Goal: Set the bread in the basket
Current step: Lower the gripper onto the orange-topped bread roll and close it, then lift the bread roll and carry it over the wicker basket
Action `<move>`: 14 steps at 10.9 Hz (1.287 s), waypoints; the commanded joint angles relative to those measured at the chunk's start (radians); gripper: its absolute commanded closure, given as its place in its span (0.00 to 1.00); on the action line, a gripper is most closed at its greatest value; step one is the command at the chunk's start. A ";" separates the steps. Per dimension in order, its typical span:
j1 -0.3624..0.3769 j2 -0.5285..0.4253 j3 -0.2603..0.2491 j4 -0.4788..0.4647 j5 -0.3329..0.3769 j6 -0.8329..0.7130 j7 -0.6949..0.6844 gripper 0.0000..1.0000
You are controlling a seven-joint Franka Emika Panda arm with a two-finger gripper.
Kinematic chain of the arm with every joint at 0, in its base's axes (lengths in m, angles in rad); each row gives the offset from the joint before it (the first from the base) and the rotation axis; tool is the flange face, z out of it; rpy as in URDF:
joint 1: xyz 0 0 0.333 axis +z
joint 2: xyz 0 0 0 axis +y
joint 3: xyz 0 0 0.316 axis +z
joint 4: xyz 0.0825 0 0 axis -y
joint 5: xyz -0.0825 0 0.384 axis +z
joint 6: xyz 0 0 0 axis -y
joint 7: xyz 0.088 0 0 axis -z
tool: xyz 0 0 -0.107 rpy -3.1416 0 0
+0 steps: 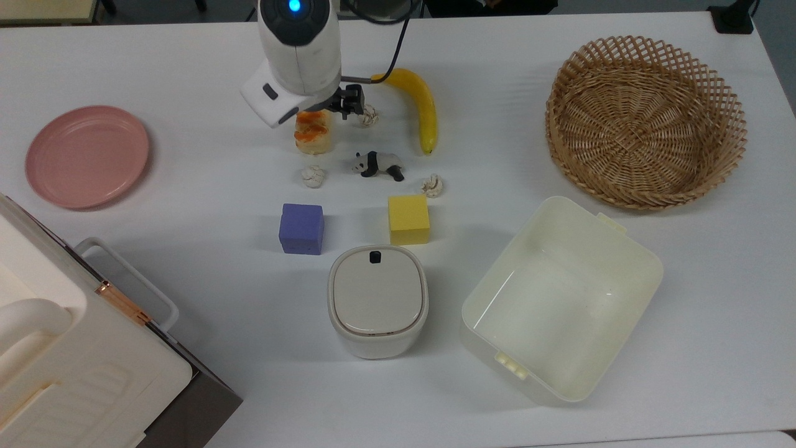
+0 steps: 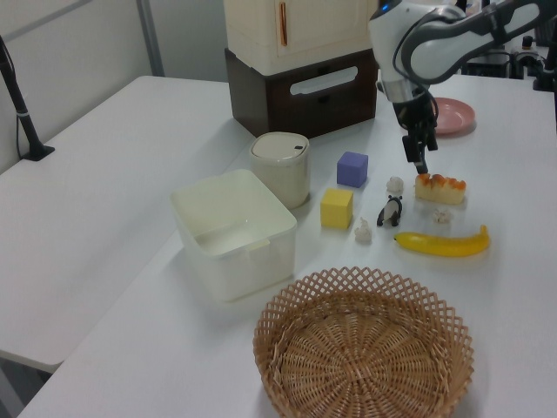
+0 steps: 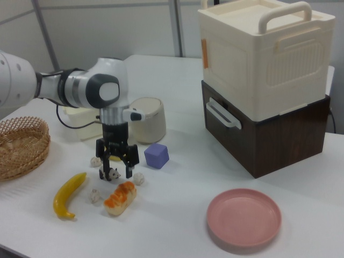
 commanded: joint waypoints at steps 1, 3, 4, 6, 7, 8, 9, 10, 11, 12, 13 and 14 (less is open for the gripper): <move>0.010 0.046 -0.001 -0.049 0.001 0.035 0.010 0.00; 0.007 0.054 -0.001 -0.060 -0.019 0.041 0.010 0.04; 0.002 0.053 -0.001 -0.059 -0.031 0.041 0.004 0.12; 0.001 0.059 -0.001 -0.059 -0.048 0.042 0.002 0.27; 0.002 0.071 -0.001 -0.059 -0.050 0.042 0.002 0.36; 0.001 0.077 -0.001 -0.059 -0.062 0.044 0.002 0.43; 0.001 0.080 -0.001 -0.062 -0.068 0.061 0.002 0.44; 0.002 0.080 -0.001 -0.062 -0.068 0.067 0.002 0.46; 0.002 0.079 -0.001 -0.054 -0.070 0.061 0.002 0.50; 0.004 0.053 -0.001 -0.043 -0.068 0.036 0.004 0.51; 0.010 0.013 -0.001 -0.016 -0.068 -0.028 0.001 0.51; 0.016 -0.011 0.003 0.024 -0.067 -0.090 -0.001 0.51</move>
